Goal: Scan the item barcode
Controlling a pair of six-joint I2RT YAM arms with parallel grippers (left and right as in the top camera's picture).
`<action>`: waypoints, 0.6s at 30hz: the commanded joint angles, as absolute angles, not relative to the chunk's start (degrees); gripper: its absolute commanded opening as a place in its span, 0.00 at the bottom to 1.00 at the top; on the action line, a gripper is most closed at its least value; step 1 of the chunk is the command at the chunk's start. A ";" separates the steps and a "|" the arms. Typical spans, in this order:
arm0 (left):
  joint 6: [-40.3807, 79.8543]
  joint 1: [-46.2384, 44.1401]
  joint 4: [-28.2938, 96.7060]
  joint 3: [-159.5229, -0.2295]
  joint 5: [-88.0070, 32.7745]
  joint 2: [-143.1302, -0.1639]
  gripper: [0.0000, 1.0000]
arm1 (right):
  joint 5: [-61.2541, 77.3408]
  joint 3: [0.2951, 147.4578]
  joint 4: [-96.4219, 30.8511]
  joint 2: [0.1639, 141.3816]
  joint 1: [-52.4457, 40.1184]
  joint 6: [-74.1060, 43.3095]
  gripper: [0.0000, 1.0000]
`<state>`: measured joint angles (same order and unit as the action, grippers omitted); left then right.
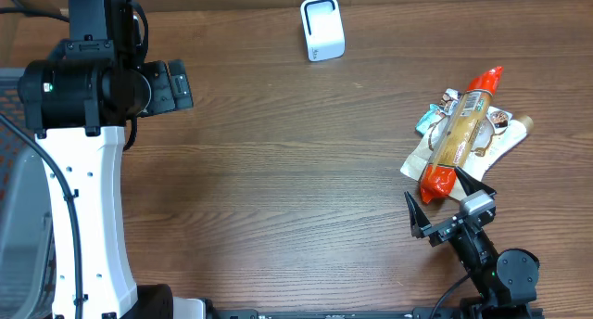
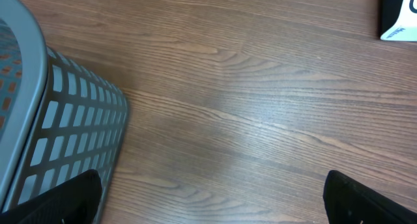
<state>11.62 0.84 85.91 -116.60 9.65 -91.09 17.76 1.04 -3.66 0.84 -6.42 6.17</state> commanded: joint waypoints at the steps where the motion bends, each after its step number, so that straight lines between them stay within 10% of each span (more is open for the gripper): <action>1: 11.99 0.71 85.86 -116.88 9.39 -90.87 1.00 | 17.87 0.47 -3.25 0.16 -6.70 6.07 1.00; 12: 12.29 0.73 83.68 -114.50 8.67 -83.55 1.00 | 17.87 0.47 -3.25 0.16 -6.70 6.07 1.00; 18: 12.45 0.71 50.24 -84.38 1.72 -63.72 1.00 | 17.87 0.47 -3.25 0.16 -6.70 6.07 1.00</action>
